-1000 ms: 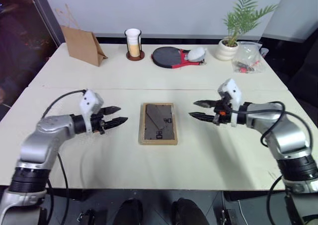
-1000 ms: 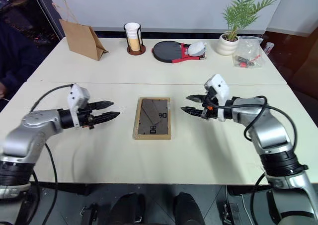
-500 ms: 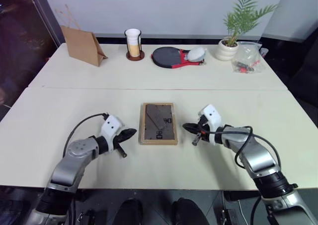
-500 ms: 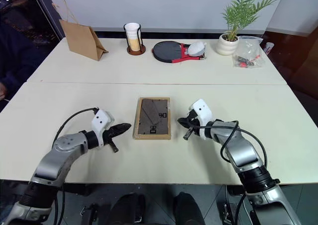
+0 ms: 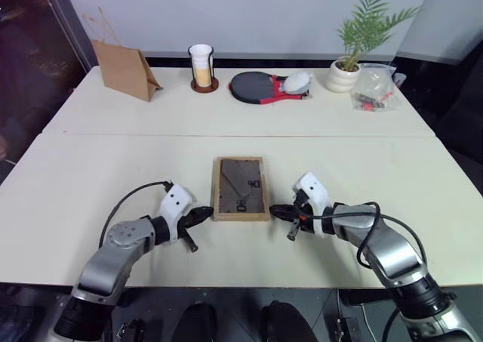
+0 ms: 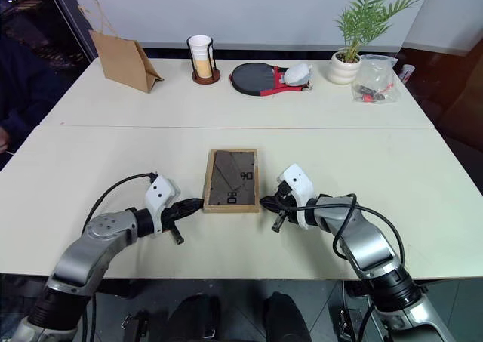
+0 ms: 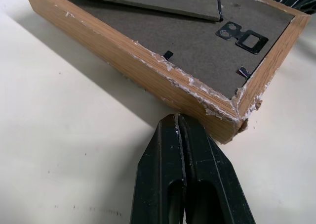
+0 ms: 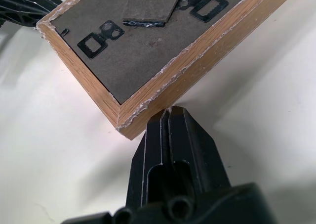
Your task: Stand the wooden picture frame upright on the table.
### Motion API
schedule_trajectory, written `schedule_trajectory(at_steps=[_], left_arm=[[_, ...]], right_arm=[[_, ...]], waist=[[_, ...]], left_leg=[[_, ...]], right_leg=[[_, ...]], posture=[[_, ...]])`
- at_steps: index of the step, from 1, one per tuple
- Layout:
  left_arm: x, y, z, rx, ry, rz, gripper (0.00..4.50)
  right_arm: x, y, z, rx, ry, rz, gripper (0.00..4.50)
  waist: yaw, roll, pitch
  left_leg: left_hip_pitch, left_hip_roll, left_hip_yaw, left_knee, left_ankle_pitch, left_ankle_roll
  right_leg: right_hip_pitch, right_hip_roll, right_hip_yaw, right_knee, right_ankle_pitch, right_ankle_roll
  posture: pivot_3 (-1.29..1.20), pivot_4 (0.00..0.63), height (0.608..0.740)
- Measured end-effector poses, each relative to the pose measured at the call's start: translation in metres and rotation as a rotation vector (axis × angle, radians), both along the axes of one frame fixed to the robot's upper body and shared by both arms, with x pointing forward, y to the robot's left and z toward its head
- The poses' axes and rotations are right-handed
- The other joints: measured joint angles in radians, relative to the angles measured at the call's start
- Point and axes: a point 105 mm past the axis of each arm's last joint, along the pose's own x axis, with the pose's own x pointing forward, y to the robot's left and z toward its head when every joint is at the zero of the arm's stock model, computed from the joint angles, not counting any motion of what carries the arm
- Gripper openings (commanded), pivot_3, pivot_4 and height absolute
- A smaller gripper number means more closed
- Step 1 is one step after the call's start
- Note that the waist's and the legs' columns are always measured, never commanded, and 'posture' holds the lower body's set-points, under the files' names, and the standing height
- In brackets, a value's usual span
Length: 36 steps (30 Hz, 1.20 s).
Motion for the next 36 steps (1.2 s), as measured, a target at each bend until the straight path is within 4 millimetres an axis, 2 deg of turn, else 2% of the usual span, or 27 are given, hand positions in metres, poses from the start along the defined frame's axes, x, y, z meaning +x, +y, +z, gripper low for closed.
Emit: schedule_trajectory(at_steps=[5,10,17,20,23,26,29,32,33,36], left_arm=[[-0.005,0.004,0.0,0.011,0.024,-0.005,0.04],[-0.01,0.005,0.0,0.01,0.054,-0.023,0.04],[-0.016,0.003,0.004,-0.017,0.088,-0.066,0.04],[-0.013,0.022,0.014,-0.044,0.142,-0.043,0.04],[-0.002,0.049,0.034,-0.103,0.203,0.023,0.04],[0.006,0.05,0.047,-0.284,0.344,0.05,0.92],[0.01,0.044,0.054,-0.422,0.513,0.052,2.42],[0.008,0.037,0.056,-0.453,0.655,0.044,4.02],[0.008,0.034,0.055,-0.458,0.695,0.041,4.44],[0.009,0.024,0.052,-0.462,0.807,0.04,4.44]], right_arm=[[-0.01,0.004,0.0,0.012,0.026,0.02,0.0],[-0.012,0.004,0.0,0.009,0.03,0.021,0.0],[-0.013,-0.006,0.0,-0.037,0.029,0.03,0.0],[-0.008,-0.016,0.016,-0.005,0.02,0.013,0.0],[0.003,-0.028,0.048,0.007,-0.067,0.001,0.0],[0.003,-0.027,0.056,0.009,-0.088,0.036,0.0],[0.001,-0.022,0.049,-0.034,-0.084,0.094,0.0],[0.002,-0.026,0.036,-0.093,-0.075,0.109,0.0],[0.003,-0.025,0.032,-0.102,-0.07,0.112,0.0],[0.002,-0.021,0.021,-0.123,-0.056,0.133,0.0]], waist=[[0.001,0.0,0.0],[0.0,0.0,0.0],[0.001,0.0,0.0],[-0.002,0.0,0.0],[0.0,0.0,0.0],[0.005,0.0,0.0],[0.003,-0.001,0.0],[-0.001,-0.001,0.0],[-0.002,-0.001,0.0],[-0.003,-0.001,0.0]], left_leg=[[0.0,0.0,0.0,0.0,0.0,0.0],[0.0,0.0,0.0,0.0,0.0,0.0],[0.0,0.0,0.0,0.0,0.0,0.0],[0.0,0.0,0.0,0.0,0.0,0.0],[0.001,0.0,-0.001,0.0,0.0,0.0],[0.0,-0.001,-0.002,0.0,0.0,0.0],[-0.001,-0.001,-0.002,0.001,-0.001,0.001],[-0.001,-0.001,-0.002,0.001,-0.001,0.001],[-0.001,-0.001,-0.002,0.001,-0.001,0.001],[0.0,-0.001,-0.002,0.001,-0.001,0.001]], right_leg=[[0.0,0.0,0.0,0.0,0.0,0.0],[0.0,0.0,0.0,0.0,0.0,0.0],[0.0,0.0,0.0,0.0,0.0,0.0],[0.0,0.0,0.0,0.0,0.0,0.0],[0.001,0.001,-0.002,0.0,0.0,0.0],[0.001,0.001,-0.003,-0.001,0.0,0.0],[0.001,0.001,-0.003,-0.001,-0.001,0.001],[0.001,0.001,-0.003,-0.001,-0.001,0.001],[0.001,0.001,-0.003,0.0,-0.001,0.001],[0.001,0.002,-0.002,0.0,-0.001,0.001]], posture=[[0.0,0.15,0.74],[0.0,0.15,0.74],[0.0,0.15,0.74],[0.0,0.15,0.74],[0.0,0.15,0.74],[0.0,0.15,0.74],[0.0,0.15,0.74],[0.0,0.15,0.74],[0.0,0.15,0.74],[0.0,0.15,0.74]])
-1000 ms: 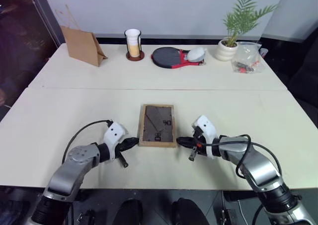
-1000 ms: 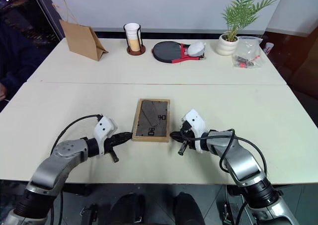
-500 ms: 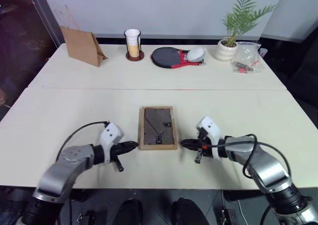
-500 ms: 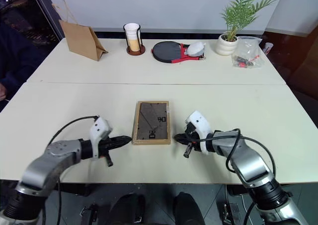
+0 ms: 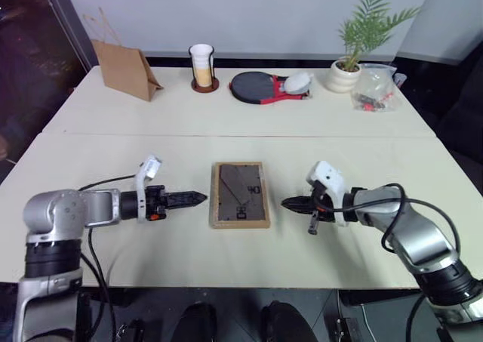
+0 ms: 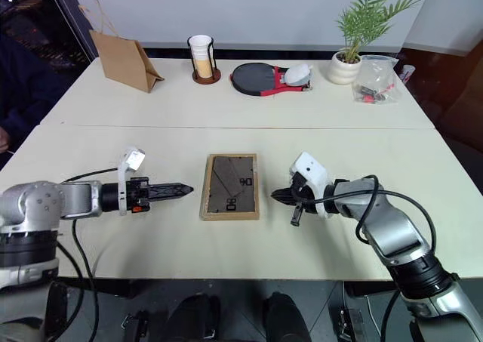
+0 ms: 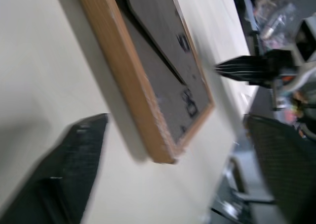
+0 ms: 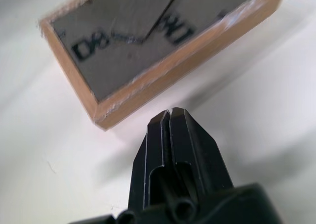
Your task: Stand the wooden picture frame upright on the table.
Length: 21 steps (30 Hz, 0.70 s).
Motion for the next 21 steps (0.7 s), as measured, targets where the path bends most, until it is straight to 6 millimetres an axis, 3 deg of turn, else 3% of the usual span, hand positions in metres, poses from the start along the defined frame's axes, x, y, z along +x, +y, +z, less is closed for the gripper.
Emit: schedule_trajectory(at_steps=[14,21], left_arm=[[0.001,-0.025,-0.019,0.055,0.099,-0.025,4.44],[-0.001,-0.026,-0.022,0.046,0.105,-0.008,4.44]], right_arm=[[0.003,0.025,-0.014,-0.018,0.004,0.052,0.0],[0.003,0.049,-0.008,0.022,0.004,0.11,0.0]], waist=[[0.002,0.0,0.0],[0.0,0.0,0.0]], left_leg=[[0.0,0.0,0.0,0.0,0.0,-0.001],[0.0,0.0,0.0,0.0,0.001,-0.001]], right_leg=[[0.0,-0.003,0.001,0.0,0.0,0.0],[0.0,-0.003,0.002,0.001,0.0,0.0]], posture=[[0.0,0.15,0.74],[0.0,0.15,0.74]])
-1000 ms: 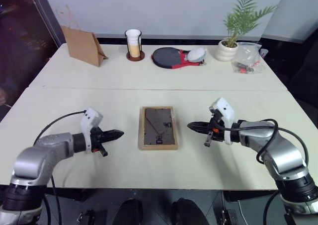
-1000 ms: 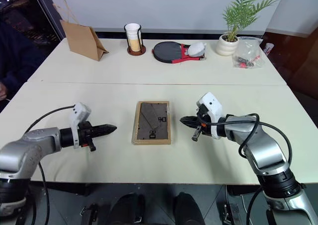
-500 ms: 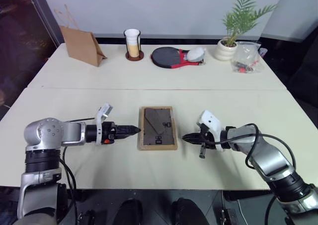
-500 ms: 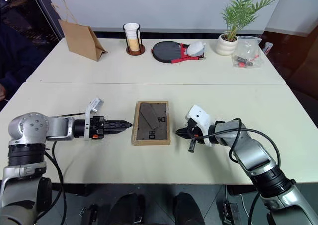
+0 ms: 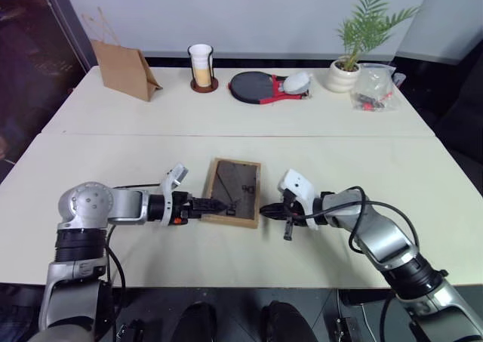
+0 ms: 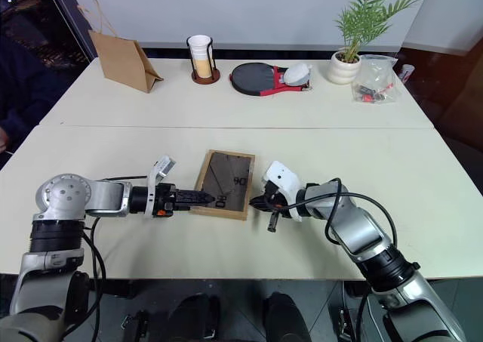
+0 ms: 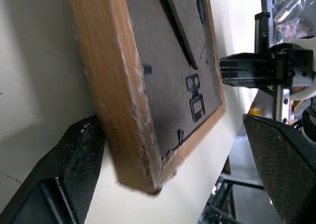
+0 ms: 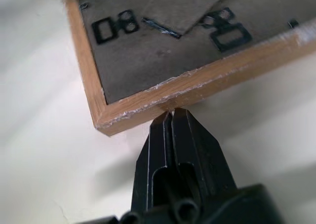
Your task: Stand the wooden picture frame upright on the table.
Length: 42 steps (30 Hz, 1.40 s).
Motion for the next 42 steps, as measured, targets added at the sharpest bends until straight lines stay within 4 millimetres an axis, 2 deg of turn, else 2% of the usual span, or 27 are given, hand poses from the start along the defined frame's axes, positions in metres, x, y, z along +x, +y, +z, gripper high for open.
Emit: schedule_trajectory(at_steps=[5,9,12,17,21,26,29,31,33,35,38,42], left_arm=[[-0.002,0.0,-0.002,-0.034,0.007,0.018,4.44],[-0.003,0.001,-0.006,-0.064,0.026,0.045,2.6],[-0.002,-0.001,0.0,-0.139,0.022,0.05,1.13],[-0.002,-0.002,-0.001,-0.177,0.032,0.066,1.08],[-0.007,-0.001,0.004,-0.253,0.014,0.065,1.08],[-0.016,0.002,0.011,-0.318,-0.039,0.074,1.08],[-0.03,-0.001,0.007,-0.362,-0.047,0.065,1.08],[-0.035,-0.003,0.005,-0.374,-0.062,0.068,1.08],[-0.036,-0.009,0.008,-0.404,-0.081,0.064,1.08],[-0.036,-0.012,0.01,-0.41,-0.107,0.069,1.08],[-0.039,-0.016,0.01,-0.407,-0.133,0.075,1.08],[-0.039,-0.018,0.01,-0.423,-0.158,0.1,1.08]], right_arm=[[-0.002,0.007,-0.001,0.006,0.007,0.019,0.0],[-0.002,0.004,-0.002,-0.003,0.01,0.018,0.0],[-0.004,0.001,-0.004,-0.013,0.02,0.017,0.0],[-0.01,-0.001,-0.002,-0.018,0.02,0.027,0.0],[-0.012,-0.017,0.004,-0.02,0.012,-0.001,0.0],[-0.004,-0.043,0.04,0.047,-0.043,-0.074,0.0],[0.004,-0.049,0.078,0.173,-0.057,-0.115,0.0],[0.009,-0.036,0.109,0.296,-0.064,-0.097,0.86],[0.008,-0.018,0.126,0.383,-0.042,-0.049,1.84],[0.009,-0.002,0.131,0.442,0.018,-0.016,2.88],[0.017,0.012,0.123,0.467,0.111,-0.022,4.41],[0.027,0.021,0.114,0.449,0.179,-0.032,4.46]], waist=[[0.003,0.0,0.0],[0.003,0.0,0.0],[0.003,0.0,0.0],[0.002,0.0,0.0],[0.004,0.0,0.0],[0.001,0.0,0.0],[-0.001,0.0,0.0],[-0.004,0.0,0.0],[0.001,0.0,0.0],[0.002,0.0,0.0],[0.006,0.0,0.0],[0.003,0.0,0.0]], left_leg=[[0.0,0.0,0.0,0.0,0.0,0.0],[0.0,0.0,0.0,0.0,0.0,0.0],[0.0,0.0,0.0,0.0,0.0,0.0],[0.0,0.0,0.0,0.0,0.0,0.0],[-0.001,-0.001,0.0,0.0,0.0,0.0],[0.0,0.0,0.0,0.0,0.0,0.0],[0.0,0.0,0.0,-0.001,0.0,0.0],[0.001,0.001,0.0,-0.001,0.0,0.0],[0.0,0.001,-0.001,-0.002,0.0,0.0],[0.0,0.0,-0.001,-0.001,0.0,0.0],[-0.001,-0.001,0.0,-0.002,0.0,0.0],[-0.002,-0.002,0.001,-0.002,-0.001,0.001]], right_leg=[[0.0,0.0,0.0,0.0,0.0,0.0],[0.0,0.0,0.0,0.0,0.0,0.0],[0.0,0.0,0.0,0.0,0.0,0.0],[0.0,0.0,0.0,0.0,0.0,0.0],[0.0,-0.001,0.0,-0.001,0.0,0.0],[0.001,-0.002,0.0,-0.001,0.0,0.0],[0.0,-0.002,0.0,-0.001,0.0,-0.001],[0.0,-0.002,0.0,-0.001,0.001,-0.002],[0.0,-0.002,0.0,-0.001,0.001,-0.002],[0.0,-0.003,0.0,-0.002,0.001,-0.002],[0.0,-0.005,0.0,-0.002,0.001,-0.002],[-0.001,-0.007,0.0,-0.003,0.001,-0.002]], posture=[[0.0,0.15,0.74],[0.0,0.15,0.74],[0.0,0.15,0.74],[0.0,0.15,0.74],[0.0,0.15,0.74],[0.0,0.15,0.74],[0.0,0.15,0.74],[0.0,0.15,0.74],[0.0,0.15,0.74],[0.0,0.15,0.74],[0.0,0.15,0.74],[0.0,0.15,0.74]])
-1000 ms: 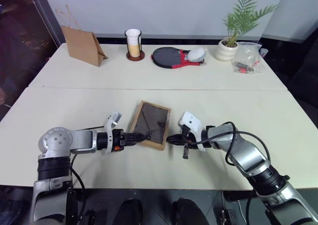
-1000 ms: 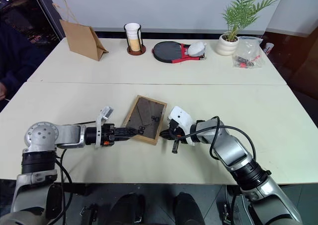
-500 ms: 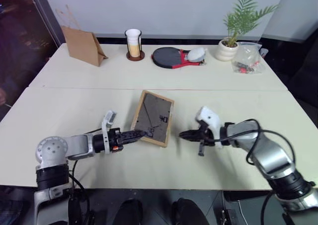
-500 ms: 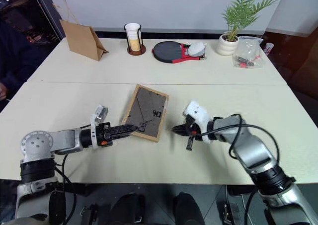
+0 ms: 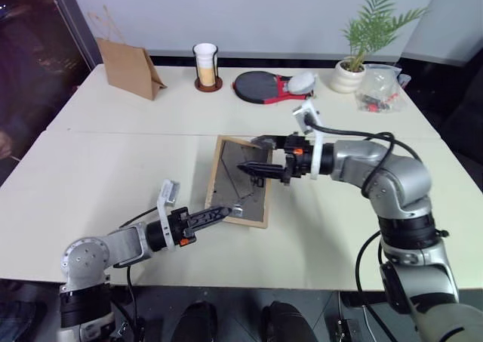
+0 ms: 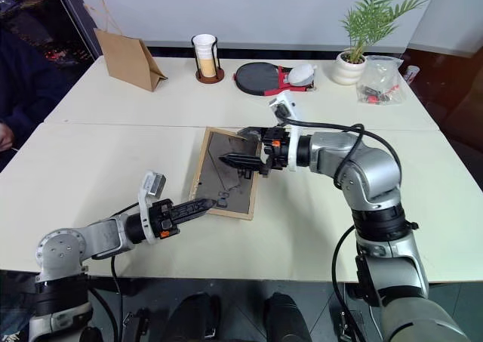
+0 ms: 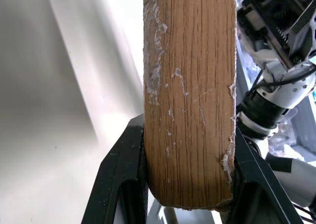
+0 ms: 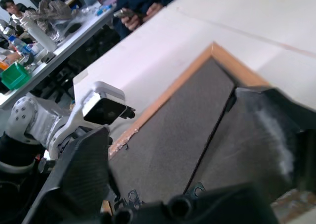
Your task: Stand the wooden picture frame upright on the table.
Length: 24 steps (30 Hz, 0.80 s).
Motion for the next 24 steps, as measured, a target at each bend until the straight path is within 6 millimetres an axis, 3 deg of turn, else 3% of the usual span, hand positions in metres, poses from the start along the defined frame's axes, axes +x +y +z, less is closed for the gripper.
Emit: schedule_trajectory(at_steps=[10,24], left_arm=[[-0.013,-0.003,-0.012,-0.015,0.018,0.033,1.08],[-0.002,0.005,-0.022,-0.073,0.04,0.113,1.08]], right_arm=[[0.004,0.017,-0.012,-0.007,0.065,0.064,4.46],[-0.013,0.019,0.014,0.022,-0.02,0.127,4.46]], waist=[[-0.004,0.0,0.0],[-0.003,0.0,0.0]], left_leg=[[0.0,0.001,0.0,-0.001,0.0,0.0],[0.0,0.001,0.0,-0.004,0.0,0.0]], right_leg=[[-0.001,0.001,0.0,0.0,0.0,0.0],[-0.002,0.0,0.0,-0.001,-0.001,-0.002]], posture=[[0.0,0.15,0.74],[0.0,0.15,0.74]])
